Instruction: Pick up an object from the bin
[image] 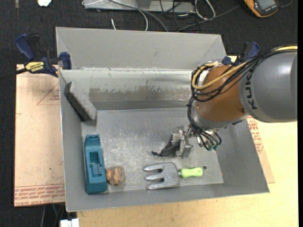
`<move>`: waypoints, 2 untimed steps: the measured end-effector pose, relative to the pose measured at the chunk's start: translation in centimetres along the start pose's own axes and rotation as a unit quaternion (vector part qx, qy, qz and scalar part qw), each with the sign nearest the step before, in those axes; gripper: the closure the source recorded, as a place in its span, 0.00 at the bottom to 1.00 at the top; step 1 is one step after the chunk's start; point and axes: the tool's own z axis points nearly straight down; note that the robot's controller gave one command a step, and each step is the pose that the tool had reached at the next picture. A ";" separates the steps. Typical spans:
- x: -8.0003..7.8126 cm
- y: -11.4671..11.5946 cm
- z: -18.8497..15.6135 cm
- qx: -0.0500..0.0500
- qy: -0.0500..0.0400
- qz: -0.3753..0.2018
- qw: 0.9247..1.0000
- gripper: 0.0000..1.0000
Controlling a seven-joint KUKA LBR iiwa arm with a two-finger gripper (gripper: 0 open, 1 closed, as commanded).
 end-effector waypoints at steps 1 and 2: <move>0.0 0.3 -1.0 0.000 -0.001 0.010 1.000 1.00; 1.0 0.1 -7.0 -0.001 0.002 -0.019 1.000 1.00</move>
Offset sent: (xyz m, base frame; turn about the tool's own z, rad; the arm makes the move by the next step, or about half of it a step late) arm -0.0220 -0.0079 0.1704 -0.1417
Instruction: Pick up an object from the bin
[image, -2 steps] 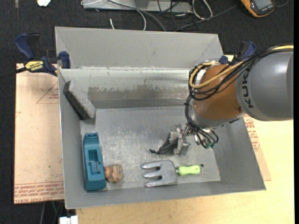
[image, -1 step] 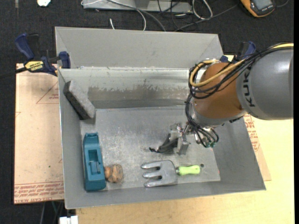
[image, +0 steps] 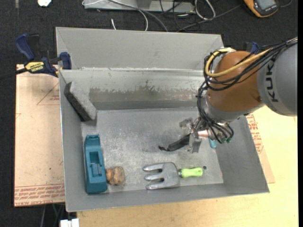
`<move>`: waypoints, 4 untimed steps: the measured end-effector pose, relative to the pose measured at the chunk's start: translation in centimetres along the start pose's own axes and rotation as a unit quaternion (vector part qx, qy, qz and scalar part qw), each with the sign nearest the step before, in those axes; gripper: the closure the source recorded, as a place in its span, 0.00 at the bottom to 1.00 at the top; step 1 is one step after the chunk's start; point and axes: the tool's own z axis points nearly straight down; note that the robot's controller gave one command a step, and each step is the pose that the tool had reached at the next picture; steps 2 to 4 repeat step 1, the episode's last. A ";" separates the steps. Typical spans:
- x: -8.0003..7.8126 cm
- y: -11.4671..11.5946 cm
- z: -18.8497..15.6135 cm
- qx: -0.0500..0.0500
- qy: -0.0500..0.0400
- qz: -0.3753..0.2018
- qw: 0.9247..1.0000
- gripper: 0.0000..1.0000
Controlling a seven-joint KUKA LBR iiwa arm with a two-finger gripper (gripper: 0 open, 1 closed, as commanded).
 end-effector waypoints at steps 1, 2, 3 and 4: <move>1.0 3.8 -7.5 -0.001 0.003 -0.018 1.000 1.00; 1.0 3.8 -7.5 -0.001 0.003 -0.018 1.000 1.00; 1.0 3.8 -7.5 -0.001 0.003 -0.018 1.000 1.00; 1.0 3.8 -7.5 -0.001 0.003 -0.018 1.000 1.00</move>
Offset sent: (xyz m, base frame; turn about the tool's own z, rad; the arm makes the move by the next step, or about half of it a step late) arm -0.0169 0.0056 0.2164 0.0343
